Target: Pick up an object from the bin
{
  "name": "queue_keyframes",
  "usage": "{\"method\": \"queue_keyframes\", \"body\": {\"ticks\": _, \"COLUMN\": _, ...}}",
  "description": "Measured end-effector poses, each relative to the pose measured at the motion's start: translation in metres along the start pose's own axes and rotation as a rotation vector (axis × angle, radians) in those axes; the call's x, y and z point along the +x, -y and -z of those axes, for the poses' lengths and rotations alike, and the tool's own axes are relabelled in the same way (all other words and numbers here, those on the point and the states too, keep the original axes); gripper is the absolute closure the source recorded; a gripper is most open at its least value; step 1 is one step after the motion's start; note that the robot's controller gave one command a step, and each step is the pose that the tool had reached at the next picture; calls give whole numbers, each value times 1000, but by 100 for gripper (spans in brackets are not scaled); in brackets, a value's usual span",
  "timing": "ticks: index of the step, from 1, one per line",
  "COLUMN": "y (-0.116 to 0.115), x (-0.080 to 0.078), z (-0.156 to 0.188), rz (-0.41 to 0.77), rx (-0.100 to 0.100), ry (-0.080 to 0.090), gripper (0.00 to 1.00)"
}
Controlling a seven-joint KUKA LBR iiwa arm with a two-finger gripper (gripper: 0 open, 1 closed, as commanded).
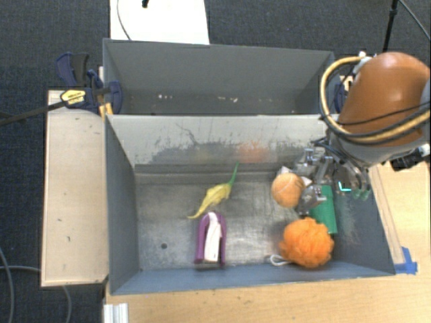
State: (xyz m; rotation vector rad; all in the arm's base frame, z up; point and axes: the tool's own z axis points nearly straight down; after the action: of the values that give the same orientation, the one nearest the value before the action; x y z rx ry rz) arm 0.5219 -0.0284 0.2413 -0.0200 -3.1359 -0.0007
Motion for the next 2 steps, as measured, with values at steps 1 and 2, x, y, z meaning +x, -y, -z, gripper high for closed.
{"method": "queue_keyframes", "body": {"ticks": 1, "y": 0, "x": -1, "z": 4, "rz": 0, "rx": 0, "ry": 8, "gripper": 0}}
{"method": "queue_keyframes", "body": {"ticks": 2, "y": -6, "x": 3, "z": -44, "rz": 52, "rx": 1, "ry": 15, "gripper": 0}}
